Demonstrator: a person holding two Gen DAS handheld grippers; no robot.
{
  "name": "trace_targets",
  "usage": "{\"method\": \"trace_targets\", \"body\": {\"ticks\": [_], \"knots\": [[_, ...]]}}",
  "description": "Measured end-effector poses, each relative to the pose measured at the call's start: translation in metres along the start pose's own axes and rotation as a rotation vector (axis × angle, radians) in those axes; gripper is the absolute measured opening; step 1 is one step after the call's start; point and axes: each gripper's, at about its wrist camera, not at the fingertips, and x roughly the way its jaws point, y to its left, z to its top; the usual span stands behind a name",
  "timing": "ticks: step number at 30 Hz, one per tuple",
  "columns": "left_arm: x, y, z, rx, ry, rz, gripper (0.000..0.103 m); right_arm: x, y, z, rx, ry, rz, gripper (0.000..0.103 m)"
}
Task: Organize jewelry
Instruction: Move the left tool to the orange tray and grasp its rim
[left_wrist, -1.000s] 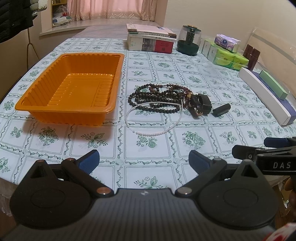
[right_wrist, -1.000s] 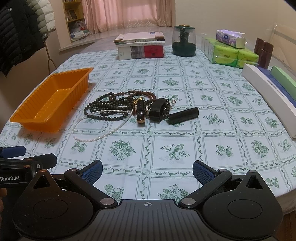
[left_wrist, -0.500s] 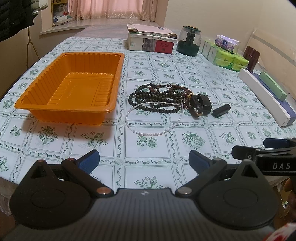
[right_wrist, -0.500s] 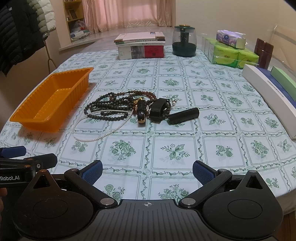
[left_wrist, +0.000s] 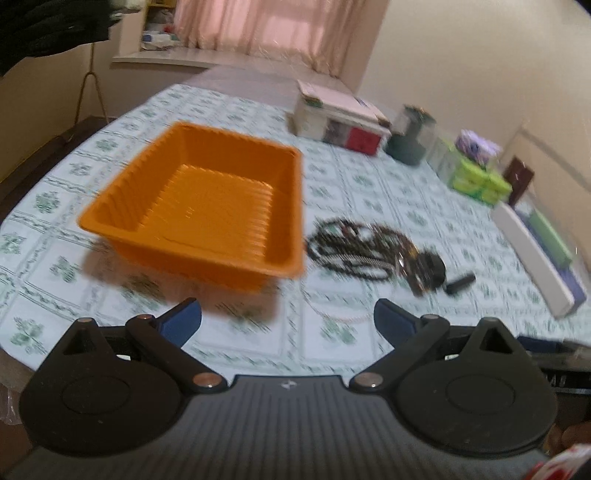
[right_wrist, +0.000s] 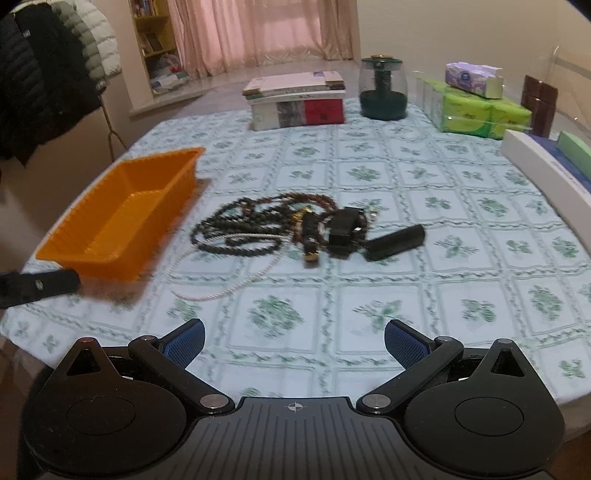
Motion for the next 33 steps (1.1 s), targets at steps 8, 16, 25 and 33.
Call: {"method": "trace_targets", "body": {"ticks": [8, 16, 25, 33], "knots": [[0.000, 0.087, 0.043, -0.065, -0.116, 0.065, 0.086, 0.011, 0.015, 0.006, -0.012, -0.019, 0.000, 0.103], [0.037, 0.158, 0.064, -0.081, -0.091, 0.098, 0.048, 0.027, 0.026, 0.009, -0.026, 0.005, -0.026, 0.103], [0.076, 0.183, 0.056, -0.130, -0.010, 0.022, 0.022, 0.051, 0.038, 0.011, -0.054, 0.047, -0.045, 0.103], [0.094, 0.181, 0.060, -0.116, 0.022, 0.001, 0.014, 0.065, 0.043, 0.010, -0.064, 0.077, -0.042, 0.103]]}}
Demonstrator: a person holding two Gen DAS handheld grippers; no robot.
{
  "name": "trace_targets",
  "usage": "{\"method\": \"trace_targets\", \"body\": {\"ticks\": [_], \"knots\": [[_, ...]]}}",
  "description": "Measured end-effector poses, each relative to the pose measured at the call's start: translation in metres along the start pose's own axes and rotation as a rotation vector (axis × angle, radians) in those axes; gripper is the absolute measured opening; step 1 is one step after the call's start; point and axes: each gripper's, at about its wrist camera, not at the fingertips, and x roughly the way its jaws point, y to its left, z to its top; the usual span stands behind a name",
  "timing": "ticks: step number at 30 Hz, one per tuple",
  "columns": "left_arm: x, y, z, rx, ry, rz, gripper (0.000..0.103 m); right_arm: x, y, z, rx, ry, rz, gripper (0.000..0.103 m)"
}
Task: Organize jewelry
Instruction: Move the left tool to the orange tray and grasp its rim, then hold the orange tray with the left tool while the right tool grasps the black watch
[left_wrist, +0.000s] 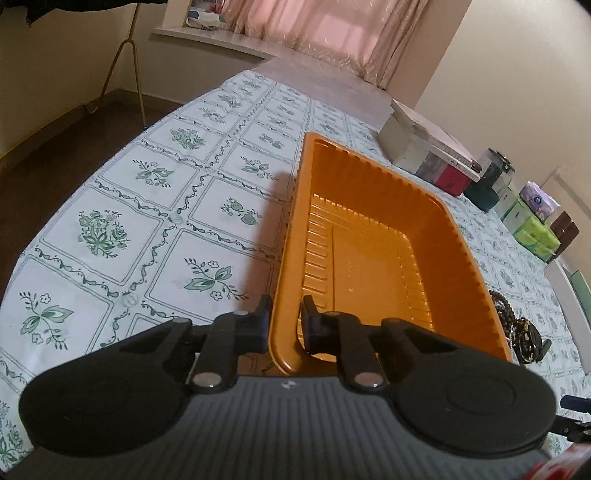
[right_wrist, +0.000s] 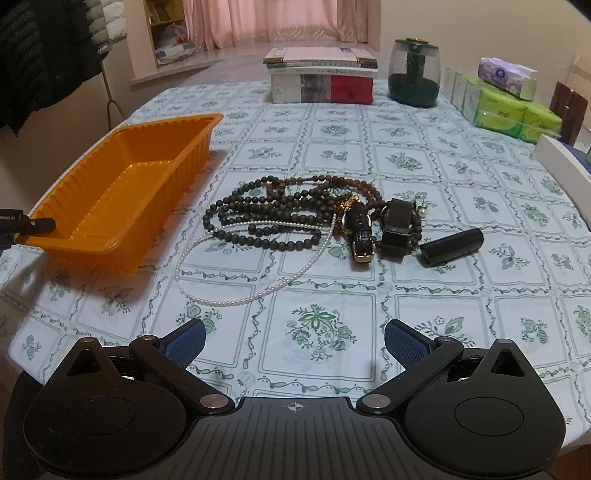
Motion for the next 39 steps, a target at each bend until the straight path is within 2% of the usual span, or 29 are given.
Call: {"method": "trace_targets", "body": {"ticks": [8, 12, 17, 20, 29, 30, 32, 39], "knots": [[0.007, -0.001, 0.001, 0.007, 0.024, 0.010, 0.013, 0.003, 0.000, 0.004, -0.003, -0.005, 0.006, 0.103], [0.006, -0.013, 0.005, 0.067, 0.036, 0.045, 0.013, 0.005, -0.002, 0.003, 0.004, 0.000, 0.005, 0.103], [0.012, -0.017, 0.007, 0.075, 0.070, 0.051, 0.013, 0.001, -0.004, 0.002, 0.012, -0.012, 0.013, 0.103], [0.012, -0.025, 0.009, 0.113, 0.077, 0.063, 0.014, -0.002, -0.008, 0.002, 0.022, -0.020, 0.006, 0.103], [0.026, -0.028, 0.011, 0.112, 0.130, 0.080, 0.015, -0.009, -0.023, 0.001, 0.063, -0.041, -0.003, 0.103], [0.026, -0.029, 0.011, 0.117, 0.133, 0.078, 0.014, -0.010, -0.024, 0.000, 0.069, -0.041, -0.005, 0.103], [0.025, -0.032, 0.011, 0.121, 0.135, 0.071, 0.004, -0.010, -0.027, 0.000, 0.079, -0.041, -0.007, 0.103], [0.010, -0.056, 0.014, 0.241, 0.102, 0.122, 0.003, -0.003, -0.033, -0.003, 0.096, -0.043, 0.000, 0.103]]}}
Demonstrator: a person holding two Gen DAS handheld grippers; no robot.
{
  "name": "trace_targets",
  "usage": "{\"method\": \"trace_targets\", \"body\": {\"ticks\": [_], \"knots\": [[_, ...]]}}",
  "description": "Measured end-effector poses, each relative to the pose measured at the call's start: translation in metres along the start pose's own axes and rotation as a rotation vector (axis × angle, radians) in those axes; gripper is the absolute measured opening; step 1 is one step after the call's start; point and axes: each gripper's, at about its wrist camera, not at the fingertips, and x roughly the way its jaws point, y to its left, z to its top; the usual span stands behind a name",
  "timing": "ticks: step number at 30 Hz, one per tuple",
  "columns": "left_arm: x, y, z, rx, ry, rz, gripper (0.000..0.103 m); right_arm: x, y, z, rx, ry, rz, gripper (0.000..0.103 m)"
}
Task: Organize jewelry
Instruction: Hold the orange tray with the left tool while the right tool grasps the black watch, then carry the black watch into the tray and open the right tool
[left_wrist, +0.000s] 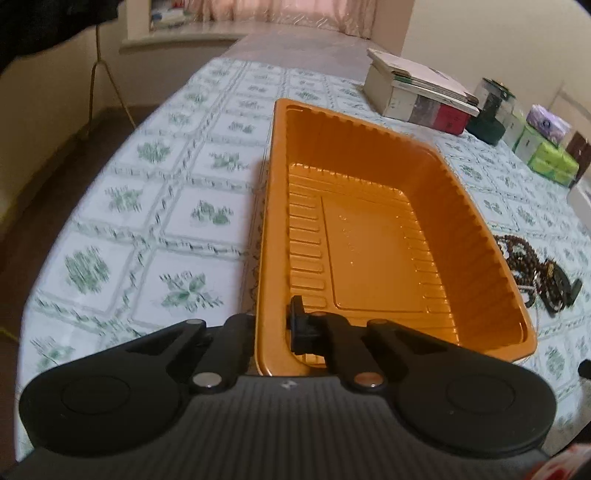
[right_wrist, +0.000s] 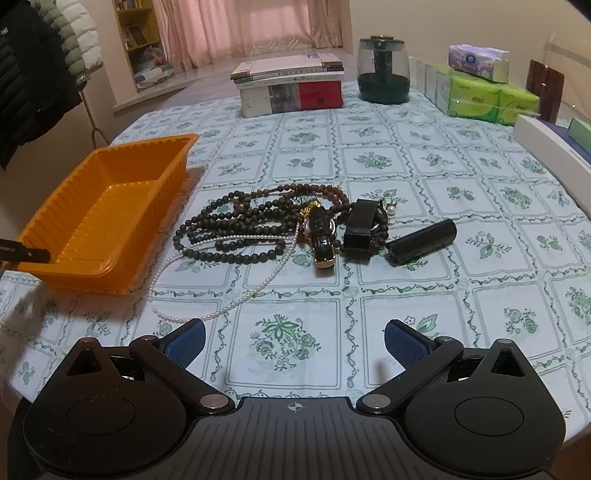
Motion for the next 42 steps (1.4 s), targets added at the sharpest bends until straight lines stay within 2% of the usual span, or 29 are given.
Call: {"method": "trace_targets", "body": {"ticks": [9, 12, 15, 17, 20, 25, 27, 32, 42], "knots": [[-0.030, -0.038, 0.015, 0.217, -0.050, 0.155, 0.003, 0.014, -0.003, 0.005, 0.002, -0.046, 0.038, 0.101], [-0.033, -0.046, 0.019, 0.275, -0.043, 0.187, 0.003, 0.018, -0.007, 0.011, -0.014, -0.062, 0.038, 0.082], [-0.035, -0.051, 0.022, 0.298, -0.039, 0.216, 0.003, 0.027, -0.012, 0.017, -0.038, -0.074, 0.020, 0.072], [-0.038, -0.053, 0.022, 0.302, -0.039, 0.229, 0.003, 0.033, -0.014, 0.022, -0.057, -0.081, 0.008, 0.059], [-0.041, -0.059, 0.020, 0.315, -0.041, 0.259, 0.003, 0.045, -0.017, 0.029, -0.084, -0.080, 0.001, 0.046], [-0.044, -0.064, 0.020, 0.317, -0.042, 0.268, 0.003, 0.067, -0.015, 0.036, -0.149, -0.053, -0.015, 0.030], [-0.044, -0.066, 0.021, 0.322, -0.039, 0.273, 0.003, 0.072, -0.014, 0.037, -0.168, -0.037, -0.028, 0.017], [-0.043, -0.069, 0.022, 0.339, -0.037, 0.280, 0.003, 0.067, -0.015, 0.039, -0.196, -0.035, -0.056, 0.016], [-0.045, -0.068, 0.019, 0.327, -0.041, 0.273, 0.002, 0.020, -0.024, 0.052, -0.169, -0.089, -0.048, 0.016]]}}
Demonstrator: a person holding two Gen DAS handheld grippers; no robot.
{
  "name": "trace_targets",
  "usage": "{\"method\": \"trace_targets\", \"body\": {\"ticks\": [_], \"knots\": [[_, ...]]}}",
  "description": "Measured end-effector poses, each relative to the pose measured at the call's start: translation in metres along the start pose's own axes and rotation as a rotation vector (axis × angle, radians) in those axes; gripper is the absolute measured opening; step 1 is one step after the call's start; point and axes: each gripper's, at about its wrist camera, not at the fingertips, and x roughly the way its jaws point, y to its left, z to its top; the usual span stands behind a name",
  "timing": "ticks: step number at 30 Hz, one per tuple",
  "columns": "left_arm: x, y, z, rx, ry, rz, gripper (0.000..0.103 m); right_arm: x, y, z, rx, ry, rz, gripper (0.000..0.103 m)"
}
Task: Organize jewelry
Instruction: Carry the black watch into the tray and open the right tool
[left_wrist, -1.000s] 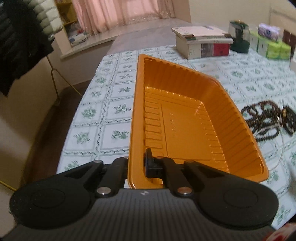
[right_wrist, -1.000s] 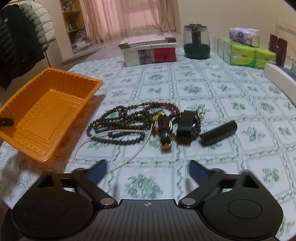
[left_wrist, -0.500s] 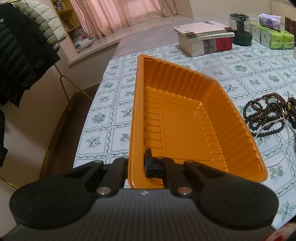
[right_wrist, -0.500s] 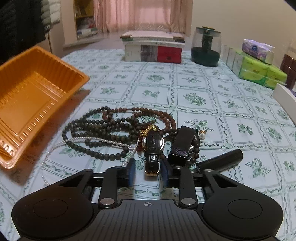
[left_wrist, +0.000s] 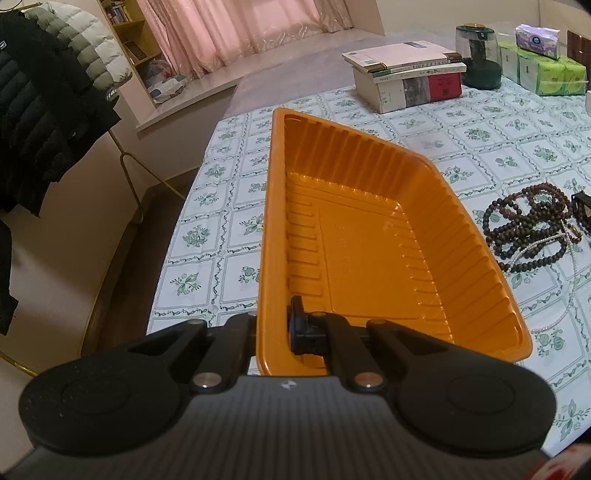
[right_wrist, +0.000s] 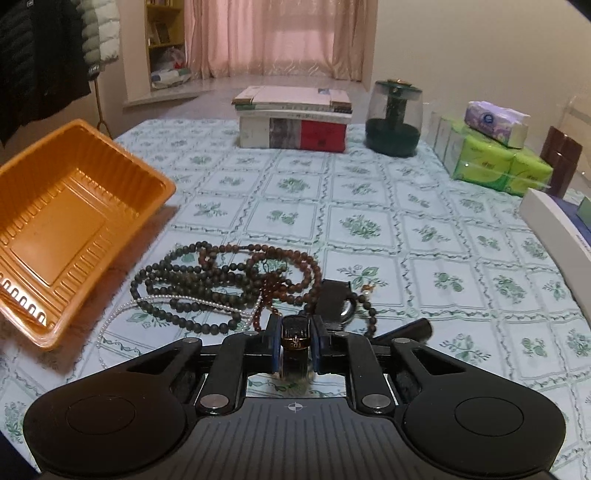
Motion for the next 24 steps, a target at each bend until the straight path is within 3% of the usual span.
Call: {"method": "trace_targets", "body": {"ticks": [7, 11, 18, 24], "knots": [[-0.001, -0.001, -0.002, -0.008, -0.004, -0.006, 0.002, -0.012, -0.004, 0.000, 0.007, -0.003, 0.001, 0.016], [0.000, 0.001, -0.003, -0.011, -0.006, -0.011, 0.002, -0.017, 0.008, 0.011, -0.011, -0.031, 0.047, 0.016], [0.000, 0.002, -0.004, -0.009, -0.007, -0.020, 0.002, -0.020, 0.065, 0.047, -0.074, -0.093, 0.243, 0.016], [0.002, 0.005, -0.004, -0.002, -0.008, -0.031, 0.002, -0.003, 0.125, 0.065, -0.147, -0.090, 0.426, 0.016]]}}
